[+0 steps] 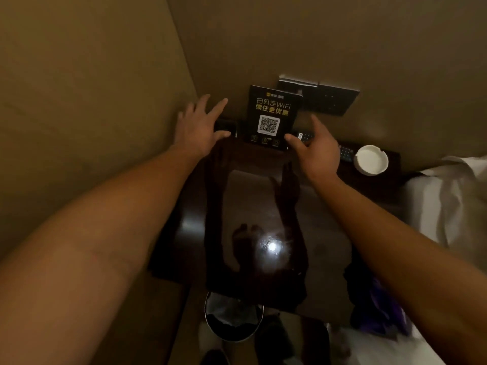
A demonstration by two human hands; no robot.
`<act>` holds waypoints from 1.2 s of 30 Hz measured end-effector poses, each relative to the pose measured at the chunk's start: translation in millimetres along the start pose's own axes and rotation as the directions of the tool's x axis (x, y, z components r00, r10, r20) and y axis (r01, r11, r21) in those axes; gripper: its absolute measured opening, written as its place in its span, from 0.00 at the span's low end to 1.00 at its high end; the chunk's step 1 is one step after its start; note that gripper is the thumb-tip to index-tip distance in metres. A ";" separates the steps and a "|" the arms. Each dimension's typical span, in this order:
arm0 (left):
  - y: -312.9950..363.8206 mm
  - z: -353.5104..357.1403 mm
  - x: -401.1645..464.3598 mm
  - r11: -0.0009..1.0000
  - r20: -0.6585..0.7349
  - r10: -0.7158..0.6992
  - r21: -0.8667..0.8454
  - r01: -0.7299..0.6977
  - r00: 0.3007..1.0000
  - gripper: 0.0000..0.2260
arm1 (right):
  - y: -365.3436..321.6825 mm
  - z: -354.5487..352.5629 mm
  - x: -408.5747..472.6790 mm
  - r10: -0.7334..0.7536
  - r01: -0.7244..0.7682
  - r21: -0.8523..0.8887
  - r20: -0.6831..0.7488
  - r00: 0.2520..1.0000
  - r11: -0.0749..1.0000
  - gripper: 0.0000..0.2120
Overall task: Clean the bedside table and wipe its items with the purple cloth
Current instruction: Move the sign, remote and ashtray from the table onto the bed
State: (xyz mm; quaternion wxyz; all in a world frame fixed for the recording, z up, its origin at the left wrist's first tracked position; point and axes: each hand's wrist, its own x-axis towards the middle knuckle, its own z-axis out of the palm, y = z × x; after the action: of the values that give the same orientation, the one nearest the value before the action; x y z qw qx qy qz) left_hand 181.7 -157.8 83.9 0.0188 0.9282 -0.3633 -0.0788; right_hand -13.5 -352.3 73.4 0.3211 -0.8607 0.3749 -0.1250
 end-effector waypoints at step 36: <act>-16.4 48.9 69.6 0.994 0.006 0.055 0.097 -0.055 0.998 0.16 | 7.9 45.3 61.7 0.075 -0.174 0.508 0.210 0.975 0.843 0.05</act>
State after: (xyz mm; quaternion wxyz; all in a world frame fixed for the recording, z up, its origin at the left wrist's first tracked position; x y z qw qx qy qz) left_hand 235.2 -191.8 24.9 -0.0251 0.9175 -0.3921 -0.0622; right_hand 45.2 -380.2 32.1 0.5835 -0.7222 0.3509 -0.1218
